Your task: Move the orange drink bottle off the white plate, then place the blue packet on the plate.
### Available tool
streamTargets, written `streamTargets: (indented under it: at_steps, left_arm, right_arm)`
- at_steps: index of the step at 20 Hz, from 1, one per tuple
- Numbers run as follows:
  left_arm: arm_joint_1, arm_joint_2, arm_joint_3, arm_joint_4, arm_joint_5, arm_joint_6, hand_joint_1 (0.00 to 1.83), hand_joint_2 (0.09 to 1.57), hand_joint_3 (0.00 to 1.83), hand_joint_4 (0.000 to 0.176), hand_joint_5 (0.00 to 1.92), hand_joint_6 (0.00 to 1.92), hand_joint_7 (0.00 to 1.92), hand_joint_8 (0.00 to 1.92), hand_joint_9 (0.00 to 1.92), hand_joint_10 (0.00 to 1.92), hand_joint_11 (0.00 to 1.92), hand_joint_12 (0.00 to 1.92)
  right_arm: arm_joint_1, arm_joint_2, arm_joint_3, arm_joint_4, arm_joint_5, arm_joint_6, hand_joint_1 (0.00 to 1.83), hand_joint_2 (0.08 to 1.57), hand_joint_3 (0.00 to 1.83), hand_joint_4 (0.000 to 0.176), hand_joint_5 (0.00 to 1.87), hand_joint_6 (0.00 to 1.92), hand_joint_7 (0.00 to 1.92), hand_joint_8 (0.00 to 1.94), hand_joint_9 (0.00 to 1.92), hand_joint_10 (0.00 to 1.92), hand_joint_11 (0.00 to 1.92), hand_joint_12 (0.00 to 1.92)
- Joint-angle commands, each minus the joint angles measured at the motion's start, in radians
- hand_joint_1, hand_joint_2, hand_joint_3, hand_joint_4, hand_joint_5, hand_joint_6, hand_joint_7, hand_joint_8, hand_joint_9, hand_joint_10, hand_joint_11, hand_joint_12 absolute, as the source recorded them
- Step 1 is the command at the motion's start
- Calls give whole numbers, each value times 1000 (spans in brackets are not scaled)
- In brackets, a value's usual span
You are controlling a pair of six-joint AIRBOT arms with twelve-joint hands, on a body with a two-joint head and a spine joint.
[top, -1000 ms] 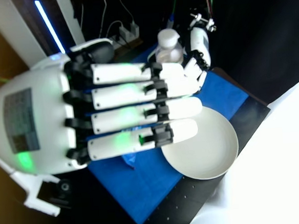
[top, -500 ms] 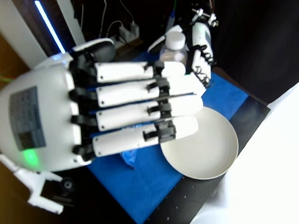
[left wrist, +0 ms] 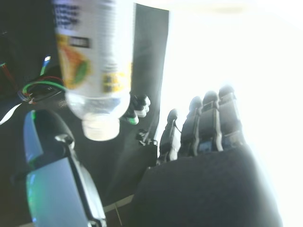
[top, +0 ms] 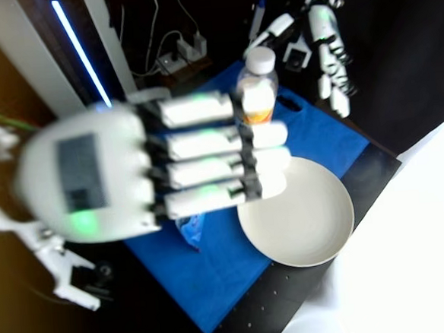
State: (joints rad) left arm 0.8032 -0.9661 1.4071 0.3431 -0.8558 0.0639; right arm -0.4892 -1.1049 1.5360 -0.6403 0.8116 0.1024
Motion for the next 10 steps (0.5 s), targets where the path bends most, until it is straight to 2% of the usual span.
streamTargets:
  at_steps: [1,3,4,5,6,8,9,10]
  left_arm:
    - [-9,8,0,-55,-97,4,696,716,0,88,0,0,0,0,0,0,0,0]
    - [-9,11,5,-68,-94,13,727,726,3,94,0,0,0,0,0,0,0,0]
    - [-9,13,6,-73,-95,15,705,739,8,81,0,0,0,0,0,0,0,0]
    - [-9,17,5,-77,-98,18,714,712,0,132,0,0,0,0,0,0,0,0]
    - [-9,17,5,-77,-98,18,717,716,0,153,0,0,0,0,0,0,0,0]
    - [-9,18,4,-77,-98,18,719,716,0,149,0,0,0,0,0,0,0,0]
    - [-8,18,4,-76,-96,18,716,713,0,131,0,0,0,0,0,0,0,0]
    - [-6,18,3,-72,-91,19,727,717,0,118,0,0,0,0,0,0,0,0]
  right_arm:
    - [18,1,7,33,60,30,863,727,0,43,342,1,376,2,359,4,40,727]
    - [24,-11,29,-79,21,118,772,681,0,9,350,1,369,0,341,0,34,730]
    - [33,-20,39,-148,-11,154,777,667,0,0,367,7,379,4,349,4,70,743]
    - [41,-26,41,-237,-48,192,777,683,1,22,425,3,419,0,342,1,34,705]
    - [41,-26,41,-243,-50,195,793,675,0,31,427,2,352,3,244,6,6,502]
    - [41,-32,41,-315,-74,232,792,663,0,36,446,5,345,3,227,5,0,434]
    - [41,-32,41,-342,-85,241,743,639,2,62,469,2,388,3,292,4,3,582]
    - [40,-32,42,-366,-97,245,747,621,0,61,506,3,433,1,330,0,1,699]
